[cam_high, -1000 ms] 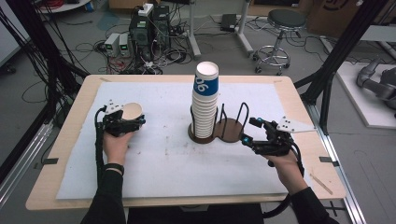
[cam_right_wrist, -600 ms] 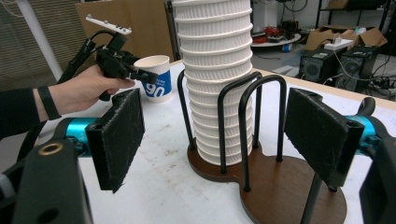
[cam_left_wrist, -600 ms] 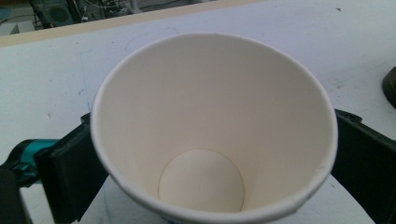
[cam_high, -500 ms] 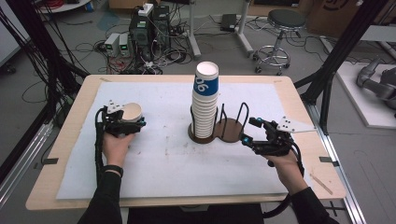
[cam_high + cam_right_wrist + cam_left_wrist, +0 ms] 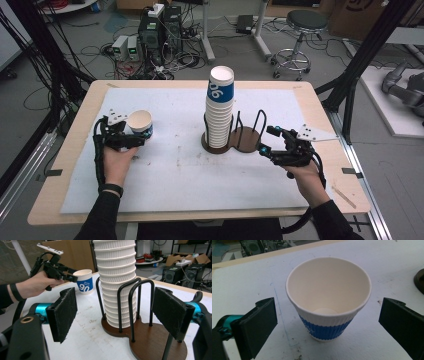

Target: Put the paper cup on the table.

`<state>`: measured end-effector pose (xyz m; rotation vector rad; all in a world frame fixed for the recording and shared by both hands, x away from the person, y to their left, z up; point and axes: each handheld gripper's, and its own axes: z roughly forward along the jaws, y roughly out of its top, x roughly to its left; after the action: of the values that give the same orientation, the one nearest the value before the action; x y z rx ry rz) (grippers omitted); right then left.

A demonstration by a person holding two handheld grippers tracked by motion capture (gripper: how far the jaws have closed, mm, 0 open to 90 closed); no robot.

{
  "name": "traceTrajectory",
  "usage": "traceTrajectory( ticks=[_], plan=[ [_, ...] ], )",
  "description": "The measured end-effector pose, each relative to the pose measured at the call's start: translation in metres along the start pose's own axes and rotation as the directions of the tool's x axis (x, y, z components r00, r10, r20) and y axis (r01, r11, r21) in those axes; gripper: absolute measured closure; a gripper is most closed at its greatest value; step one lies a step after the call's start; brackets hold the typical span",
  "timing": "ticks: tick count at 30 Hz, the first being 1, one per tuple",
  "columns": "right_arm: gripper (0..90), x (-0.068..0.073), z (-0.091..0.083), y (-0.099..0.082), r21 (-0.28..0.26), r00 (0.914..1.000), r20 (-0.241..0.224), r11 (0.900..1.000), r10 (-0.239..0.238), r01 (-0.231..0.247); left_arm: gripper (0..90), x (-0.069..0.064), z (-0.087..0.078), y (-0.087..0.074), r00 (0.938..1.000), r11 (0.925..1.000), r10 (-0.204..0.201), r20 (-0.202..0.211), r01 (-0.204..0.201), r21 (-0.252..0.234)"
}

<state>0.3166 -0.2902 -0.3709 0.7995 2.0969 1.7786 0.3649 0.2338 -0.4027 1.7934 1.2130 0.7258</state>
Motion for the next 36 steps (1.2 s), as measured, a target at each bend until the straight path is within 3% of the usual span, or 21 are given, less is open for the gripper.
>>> traceTrajectory(
  ticks=[6, 11, 15, 18, 22, 25, 26, 30, 33, 36],
  plan=[
    [20.4, -0.002, -0.001, -0.002, 0.007, 1.0, 0.003, 1.0, -0.002, 0.002, 1.7, -0.007, -0.015, 0.001, 0.9989, 0.9988, 0.043, 0.02, -0.043, -0.026],
    [20.3, -0.002, -0.003, -0.004, -0.013, 0.9997, 0.014, 0.9997, -0.021, 0.021, 1.7, -0.02, -0.026, 0.004, 0.9954, 0.995, 0.065, 0.07, -0.06, -0.08],
    [20.5, 0.003, -0.005, -0.003, -0.039, 0.9969, 0.008, 0.9962, -0.078, 0.078, 1.7, -0.036, -0.032, 0.007, 0.9873, 0.9889, 0.103, 0.121, -0.089, -0.119],
    [20.9, 0.003, -0.005, -0.003, -0.028, 0.9968, -0.012, 0.9965, -0.079, 0.079, 1.7, -0.049, -0.037, 0.01, 0.9788, 0.9796, 0.142, 0.147, -0.118, -0.163],
    [20.7, 0.001, -0.005, -0.004, -0.019, 0.9974, -0.015, 0.9974, -0.07, 0.07, 1.7, -0.062, -0.039, 0.012, 0.9594, 0.9676, 0.175, 0.221, -0.126, -0.219],
    [19.6, -0.002, -0.005, -0.004, -0.005, 0.9979, -0.031, 0.9984, -0.056, 0.056, 1.7, -0.074, -0.039, 0.012, 0.9355, 0.9577, 0.205, 0.288, -0.131, -0.256],
    [19.6, -0.002, -0.006, -0.004, 0.004, 0.9982, -0.026, 0.9985, -0.054, 0.054, 1.8, -0.076, -0.039, 0.012, 0.9299, 0.9557, 0.211, 0.301, -0.132, -0.263],
    [19.7, -0.004, -0.008, -0.003, 0.005, 0.9985, -0.021, 0.9987, -0.05, 0.05, 1.7, -0.094, -0.037, 0.012, 0.8974, 0.9474, 0.253, 0.361, -0.155, -0.28],
    [19.8, -0.006, -0.009, -0.003, 0.033, 0.9987, -0.011, 0.9982, -0.049, 0.049, 1.7, -0.106, -0.035, 0.009, 0.8802, 0.9432, 0.276, 0.386, -0.17, -0.286],
    [19.9, -0.007, -0.008, -0.003, 0.053, 0.9986, -0.008, 0.9972, -0.053, 0.053, 1.7, -0.113, -0.035, 0.007, 0.869, 0.9425, 0.285, 0.405, -0.177, -0.284]
  ],
)
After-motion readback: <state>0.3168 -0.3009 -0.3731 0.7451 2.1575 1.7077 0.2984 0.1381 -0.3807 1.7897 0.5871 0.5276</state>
